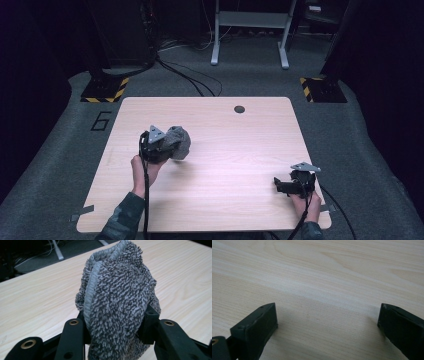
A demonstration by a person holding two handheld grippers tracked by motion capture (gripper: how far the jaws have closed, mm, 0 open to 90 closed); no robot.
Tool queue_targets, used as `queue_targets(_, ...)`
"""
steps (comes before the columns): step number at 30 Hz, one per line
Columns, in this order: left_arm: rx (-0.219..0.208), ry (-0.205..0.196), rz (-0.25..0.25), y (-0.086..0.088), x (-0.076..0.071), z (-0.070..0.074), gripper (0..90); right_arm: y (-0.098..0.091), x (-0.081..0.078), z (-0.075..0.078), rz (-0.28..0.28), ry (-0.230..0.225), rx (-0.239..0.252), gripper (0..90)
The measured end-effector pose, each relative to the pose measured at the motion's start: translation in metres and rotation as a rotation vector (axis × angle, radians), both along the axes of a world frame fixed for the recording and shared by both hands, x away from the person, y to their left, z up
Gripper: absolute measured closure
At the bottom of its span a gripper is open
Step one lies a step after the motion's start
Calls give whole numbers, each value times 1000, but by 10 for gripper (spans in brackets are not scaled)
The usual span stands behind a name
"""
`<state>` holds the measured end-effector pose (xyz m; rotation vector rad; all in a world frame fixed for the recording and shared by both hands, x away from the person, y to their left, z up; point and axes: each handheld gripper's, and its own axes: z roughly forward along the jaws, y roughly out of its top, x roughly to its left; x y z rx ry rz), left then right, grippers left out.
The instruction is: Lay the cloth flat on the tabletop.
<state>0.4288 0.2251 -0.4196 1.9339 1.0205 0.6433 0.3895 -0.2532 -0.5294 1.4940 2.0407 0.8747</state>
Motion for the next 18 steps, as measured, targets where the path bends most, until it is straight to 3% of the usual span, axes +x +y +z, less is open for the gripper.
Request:
queue_targets(8,10,-38,-73,-19,-20,16,578,0,0,0,0,0,0,20)
queue_targets(13,4,-36,-117,-33,-29,19,577,0,0,0,0,0,0,20)
queue_targets(18,-45,-30,-149,-45,-38,20,576,0,0,0,0,0,0,20)
